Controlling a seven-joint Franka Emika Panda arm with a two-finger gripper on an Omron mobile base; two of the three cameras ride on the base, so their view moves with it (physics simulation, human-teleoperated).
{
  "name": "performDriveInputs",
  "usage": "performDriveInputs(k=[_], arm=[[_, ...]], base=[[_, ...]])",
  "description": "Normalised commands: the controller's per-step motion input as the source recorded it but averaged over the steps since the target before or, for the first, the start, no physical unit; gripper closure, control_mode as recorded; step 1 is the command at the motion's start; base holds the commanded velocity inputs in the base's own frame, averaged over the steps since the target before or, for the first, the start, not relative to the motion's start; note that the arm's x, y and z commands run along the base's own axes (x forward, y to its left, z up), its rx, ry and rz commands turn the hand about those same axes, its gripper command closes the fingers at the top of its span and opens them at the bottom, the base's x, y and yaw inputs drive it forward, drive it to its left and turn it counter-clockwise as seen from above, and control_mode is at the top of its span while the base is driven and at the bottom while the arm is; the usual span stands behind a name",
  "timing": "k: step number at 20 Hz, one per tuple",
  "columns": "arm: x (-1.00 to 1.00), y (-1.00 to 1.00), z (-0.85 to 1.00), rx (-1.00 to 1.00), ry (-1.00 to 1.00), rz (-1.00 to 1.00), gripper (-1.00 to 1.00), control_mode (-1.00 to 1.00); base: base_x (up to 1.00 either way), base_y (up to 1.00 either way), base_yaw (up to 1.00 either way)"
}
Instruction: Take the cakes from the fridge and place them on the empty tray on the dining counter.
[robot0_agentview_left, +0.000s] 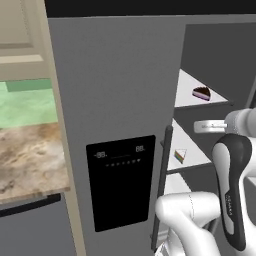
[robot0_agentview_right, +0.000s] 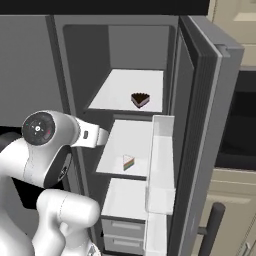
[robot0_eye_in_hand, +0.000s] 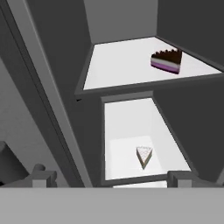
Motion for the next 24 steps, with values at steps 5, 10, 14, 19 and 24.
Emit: performDriveInputs(k=[5, 10, 14, 19, 24], arm=[[0.00, 0.00, 0.00, 0.00, 0.00, 0.00, -1.00, 1.00], [0.00, 0.00, 0.00, 0.00, 0.00, 0.00, -1.00, 1.00], [0.00, 0.00, 0.00, 0.00, 0.00, 0.00, -1.00, 1.00], [0.00, 0.00, 0.00, 0.00, 0.00, 0.00, -1.00, 1.00], [0.12, 0.00, 0.01, 0.00, 0.01, 0.00, -1.00, -1.00]], base=[[0.88, 0.00, 0.10], [0.77, -0.02, 0.15], [0.71, -0.01, 0.17], [0.57, 0.00, 0.14], [0.08, 0.00, 0.00]])
